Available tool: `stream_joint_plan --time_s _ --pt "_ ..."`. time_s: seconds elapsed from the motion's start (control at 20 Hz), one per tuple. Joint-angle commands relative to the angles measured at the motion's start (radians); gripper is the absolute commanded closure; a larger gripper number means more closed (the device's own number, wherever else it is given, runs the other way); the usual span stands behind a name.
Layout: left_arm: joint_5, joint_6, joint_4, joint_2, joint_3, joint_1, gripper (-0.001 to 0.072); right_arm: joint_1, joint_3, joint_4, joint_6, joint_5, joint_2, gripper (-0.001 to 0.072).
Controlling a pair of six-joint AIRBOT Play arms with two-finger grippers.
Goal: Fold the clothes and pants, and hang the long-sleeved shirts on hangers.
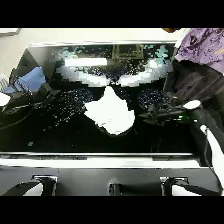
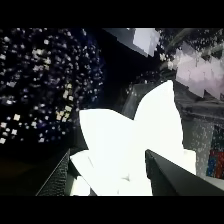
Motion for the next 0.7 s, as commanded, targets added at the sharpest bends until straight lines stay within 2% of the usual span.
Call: stream_joint_plan --time_s 0.0,0.3,0.35,0.4,0.5,0.65 --pt "-0.015 0.000 0.005 -0.001 0.000 0.006 0.0156 0.071 -0.027 0.121 -0.063 -0.134 -0.100 0.0246" --pt "-0.015 0.000 0.009 -0.001 0.000 0.006 0.0157 0.146 -0.027 0.169 -0.084 -0.190 -0.162 0.0253" --pt "-0.015 0.000 0.011 -0.001 0.000 0.006 0.0157 0.154 -0.027 0.168 -0.079 -0.195 -0.163 0.0321" --pt "-0.015 0.000 0.012 -0.001 0.000 0.006 0.0157 0.157 -0.026 0.164 -0.077 -0.200 -0.163 0.0419" --pt "-0.016 0.000 0.012 -0.004 0.000 0.006 0.0157 0.157 -0.013 0.149 -0.080 -0.191 -0.162 0.0688" --pt "-0.059 0.000 0.011 -0.071 0.000 -0.001 0.0156 0.157 0.045 0.056 -0.050 -0.163 -0.138 0.0687"
